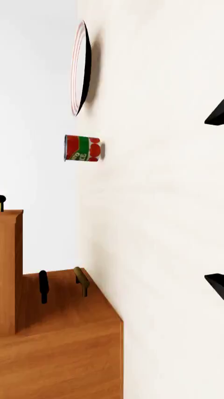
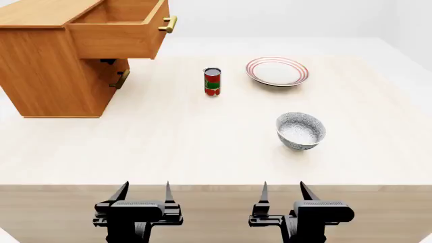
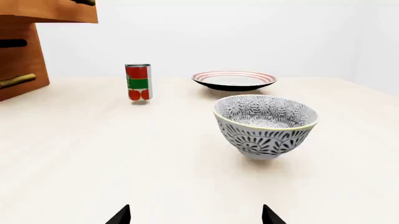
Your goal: Put the bowl in the top drawer of the cabinet.
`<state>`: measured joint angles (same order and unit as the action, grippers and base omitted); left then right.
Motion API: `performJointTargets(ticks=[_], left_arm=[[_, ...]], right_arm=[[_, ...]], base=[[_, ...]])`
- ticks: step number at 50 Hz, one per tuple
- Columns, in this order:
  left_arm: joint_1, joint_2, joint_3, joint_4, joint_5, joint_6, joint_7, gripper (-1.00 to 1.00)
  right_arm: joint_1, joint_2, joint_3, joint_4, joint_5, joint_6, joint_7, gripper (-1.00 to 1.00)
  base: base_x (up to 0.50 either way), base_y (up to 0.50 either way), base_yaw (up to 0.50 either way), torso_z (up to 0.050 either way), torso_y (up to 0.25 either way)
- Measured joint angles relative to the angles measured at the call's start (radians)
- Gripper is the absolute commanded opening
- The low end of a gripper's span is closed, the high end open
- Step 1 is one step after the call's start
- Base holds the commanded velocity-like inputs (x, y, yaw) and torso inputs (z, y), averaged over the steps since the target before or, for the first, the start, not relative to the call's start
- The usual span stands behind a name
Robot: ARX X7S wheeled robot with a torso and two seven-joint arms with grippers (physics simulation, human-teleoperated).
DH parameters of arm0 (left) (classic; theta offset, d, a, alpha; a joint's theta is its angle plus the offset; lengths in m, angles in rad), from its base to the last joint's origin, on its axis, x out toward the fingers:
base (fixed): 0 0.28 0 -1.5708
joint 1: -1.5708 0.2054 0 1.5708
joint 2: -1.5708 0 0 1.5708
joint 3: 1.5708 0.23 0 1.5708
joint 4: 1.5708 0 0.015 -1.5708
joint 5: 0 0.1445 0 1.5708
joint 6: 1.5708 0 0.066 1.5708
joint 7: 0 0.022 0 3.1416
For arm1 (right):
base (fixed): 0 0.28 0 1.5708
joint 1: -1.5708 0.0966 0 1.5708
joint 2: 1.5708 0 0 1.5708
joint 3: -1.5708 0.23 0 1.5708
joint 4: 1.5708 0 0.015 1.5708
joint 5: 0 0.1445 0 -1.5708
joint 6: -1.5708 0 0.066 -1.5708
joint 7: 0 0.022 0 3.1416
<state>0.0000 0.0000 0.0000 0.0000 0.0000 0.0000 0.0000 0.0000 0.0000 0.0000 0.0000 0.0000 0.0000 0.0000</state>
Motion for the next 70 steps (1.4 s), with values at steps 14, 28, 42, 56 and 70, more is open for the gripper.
performJointTargets(ticks=[14, 28, 42, 56, 70], left_arm=[[0.006, -0.027, 0.038, 0.007, -0.025, -0.005, -0.031, 1.00], [0.014, -0.054, 0.070, 0.014, -0.055, -0.008, -0.059, 1.00], [0.014, -0.075, 0.090, 0.017, -0.080, -0.014, -0.078, 1.00], [0.014, -0.094, 0.105, 0.029, -0.106, -0.030, -0.094, 1.00], [0.010, -0.152, 0.135, 0.276, -0.162, -0.240, -0.083, 1.00]], right_arm=[[0.003, 0.031, -0.042, 0.006, 0.018, 0.008, 0.029, 1.00], [0.003, 0.059, -0.079, 0.005, 0.038, 0.017, 0.054, 1.00], [-0.003, 0.081, -0.104, -0.002, 0.055, 0.022, 0.072, 1.00], [0.000, 0.097, -0.123, -0.011, 0.070, 0.038, 0.092, 1.00], [0.039, 0.126, -0.104, -0.233, 0.147, 0.307, 0.124, 1.00]], base=[[0.00, 0.27, 0.00, 0.000, 0.000], [0.00, 0.50, 0.00, 0.000, 0.000], [0.00, 0.50, 0.00, 0.000, 0.000], [0.00, 0.18, 0.00, 0.000, 0.000], [0.00, 0.00, 0.00, 0.000, 0.000]])
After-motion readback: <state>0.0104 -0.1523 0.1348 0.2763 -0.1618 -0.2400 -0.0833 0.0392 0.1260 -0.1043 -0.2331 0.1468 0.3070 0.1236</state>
